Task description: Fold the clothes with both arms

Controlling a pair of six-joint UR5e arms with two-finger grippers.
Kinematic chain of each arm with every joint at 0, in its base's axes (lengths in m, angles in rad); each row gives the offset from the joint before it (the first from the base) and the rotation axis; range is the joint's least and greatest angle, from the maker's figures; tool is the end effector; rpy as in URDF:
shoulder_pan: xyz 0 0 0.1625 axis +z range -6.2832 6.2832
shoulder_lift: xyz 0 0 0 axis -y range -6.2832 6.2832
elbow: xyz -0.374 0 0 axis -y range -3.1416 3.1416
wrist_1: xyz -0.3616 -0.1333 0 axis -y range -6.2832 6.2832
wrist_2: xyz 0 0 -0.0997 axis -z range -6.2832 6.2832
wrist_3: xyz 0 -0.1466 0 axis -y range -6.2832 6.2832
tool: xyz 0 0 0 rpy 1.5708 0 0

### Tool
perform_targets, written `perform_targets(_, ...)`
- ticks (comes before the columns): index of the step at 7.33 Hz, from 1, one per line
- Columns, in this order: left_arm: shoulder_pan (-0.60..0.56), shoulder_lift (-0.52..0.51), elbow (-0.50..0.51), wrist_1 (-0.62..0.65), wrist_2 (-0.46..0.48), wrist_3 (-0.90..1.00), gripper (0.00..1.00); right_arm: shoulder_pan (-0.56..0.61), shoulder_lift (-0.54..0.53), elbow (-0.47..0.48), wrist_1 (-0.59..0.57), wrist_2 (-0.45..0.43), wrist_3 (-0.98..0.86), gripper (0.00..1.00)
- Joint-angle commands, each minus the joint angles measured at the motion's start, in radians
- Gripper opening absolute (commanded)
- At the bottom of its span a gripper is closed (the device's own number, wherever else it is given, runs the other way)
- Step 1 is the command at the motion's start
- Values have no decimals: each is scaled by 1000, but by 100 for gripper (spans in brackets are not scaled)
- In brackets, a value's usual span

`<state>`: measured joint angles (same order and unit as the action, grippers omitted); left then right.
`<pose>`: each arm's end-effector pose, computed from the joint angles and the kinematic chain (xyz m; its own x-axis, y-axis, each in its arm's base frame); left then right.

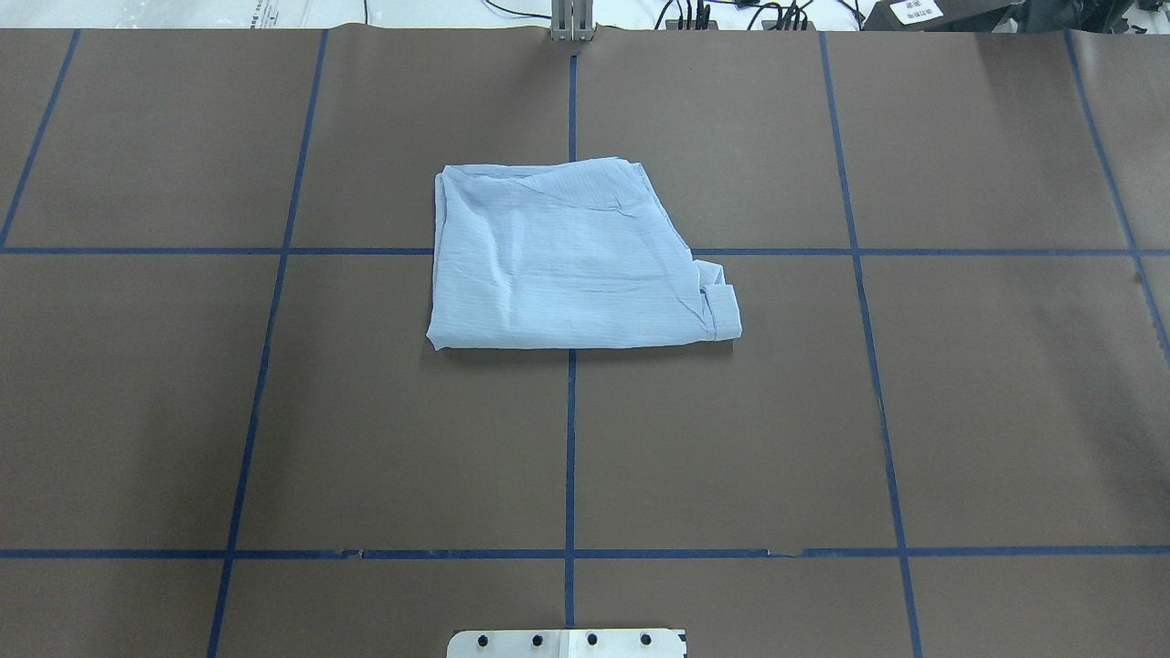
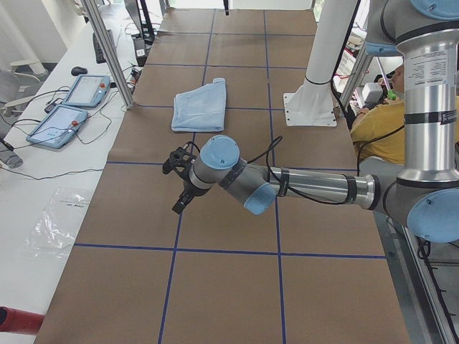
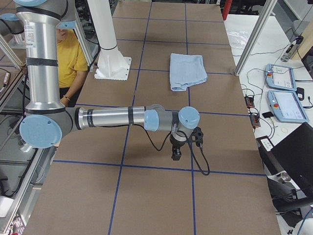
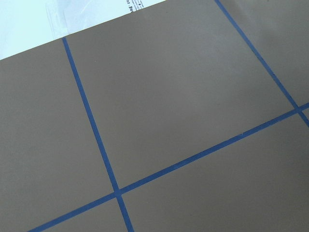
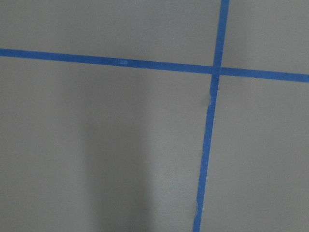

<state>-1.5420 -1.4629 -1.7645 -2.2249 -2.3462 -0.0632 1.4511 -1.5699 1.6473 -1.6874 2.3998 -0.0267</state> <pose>-0.0173 -0.4649 0.5134 0.7002 0.4447 -0.5585 0.0230 0.7678 0.6402 -0.0295 -0.4563 0.6114 0.6708 -0.0785 0.7375 0.1373 0.9903 -0.0195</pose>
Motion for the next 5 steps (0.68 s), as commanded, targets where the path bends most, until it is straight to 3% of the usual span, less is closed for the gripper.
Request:
perform_targets(1,-1,-8,7,-106,71,0,100,2,1,-3,0,28,-2,100)
perform_targets(5,-7,-24,10,-111,77,-6,100,3,21,-9,0,33,-4,100)
